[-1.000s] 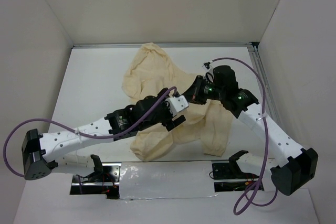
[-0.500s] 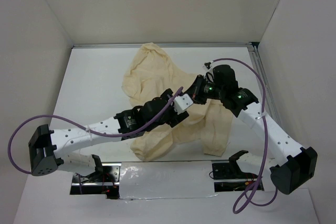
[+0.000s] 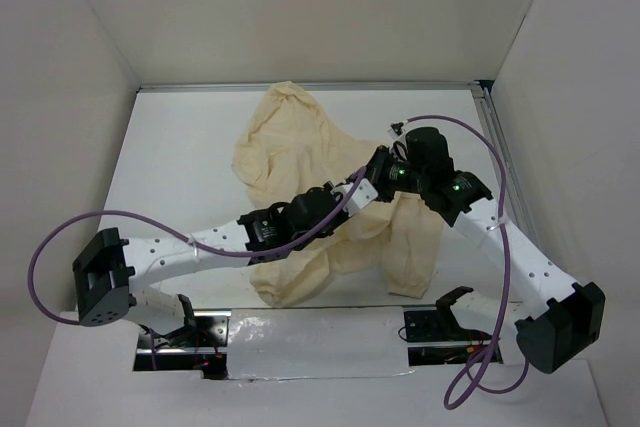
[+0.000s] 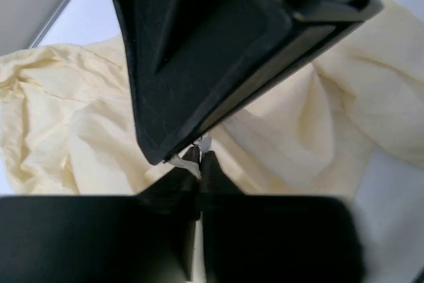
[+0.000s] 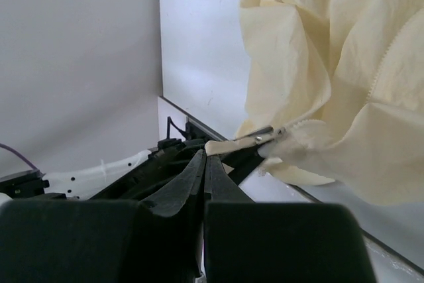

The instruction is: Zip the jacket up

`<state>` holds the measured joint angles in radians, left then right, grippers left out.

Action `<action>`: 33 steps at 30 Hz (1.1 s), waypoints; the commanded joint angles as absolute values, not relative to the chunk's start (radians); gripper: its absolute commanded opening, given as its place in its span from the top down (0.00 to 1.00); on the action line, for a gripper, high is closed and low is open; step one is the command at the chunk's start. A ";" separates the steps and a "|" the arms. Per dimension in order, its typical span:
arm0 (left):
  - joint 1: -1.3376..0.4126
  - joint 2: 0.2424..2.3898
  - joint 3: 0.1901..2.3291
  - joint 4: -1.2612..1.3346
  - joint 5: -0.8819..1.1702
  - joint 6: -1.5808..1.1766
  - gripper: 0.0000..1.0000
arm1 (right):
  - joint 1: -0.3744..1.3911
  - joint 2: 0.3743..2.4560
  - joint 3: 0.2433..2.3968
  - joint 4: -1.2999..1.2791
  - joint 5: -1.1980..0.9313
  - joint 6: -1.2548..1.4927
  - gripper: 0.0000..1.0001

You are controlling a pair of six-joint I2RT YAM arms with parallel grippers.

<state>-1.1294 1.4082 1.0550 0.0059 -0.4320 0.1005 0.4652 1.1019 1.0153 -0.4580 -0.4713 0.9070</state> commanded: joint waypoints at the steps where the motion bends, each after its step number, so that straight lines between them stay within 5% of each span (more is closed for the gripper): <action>1: -1.134 1.416 1.097 0.074 -0.498 0.088 0.98 | 0.469 1.069 1.014 -0.417 -0.457 0.916 1.00; 14: -1.135 1.088 0.905 0.215 -0.243 0.129 1.00 | 0.434 1.141 1.022 -0.425 -0.313 0.882 1.00; 25: -1.135 0.908 0.942 0.167 -0.068 0.127 1.00 | 0.420 1.316 0.994 -0.266 -0.227 0.775 1.00; 33: -1.137 0.818 0.827 -0.029 0.055 -0.121 1.00 | 0.233 1.728 1.423 -0.133 -0.064 0.666 1.00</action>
<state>-1.1282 0.8799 0.8745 0.0231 -0.0544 0.0330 0.3065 1.5990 1.2453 -0.2752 -0.2008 0.7448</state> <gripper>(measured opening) 0.036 0.004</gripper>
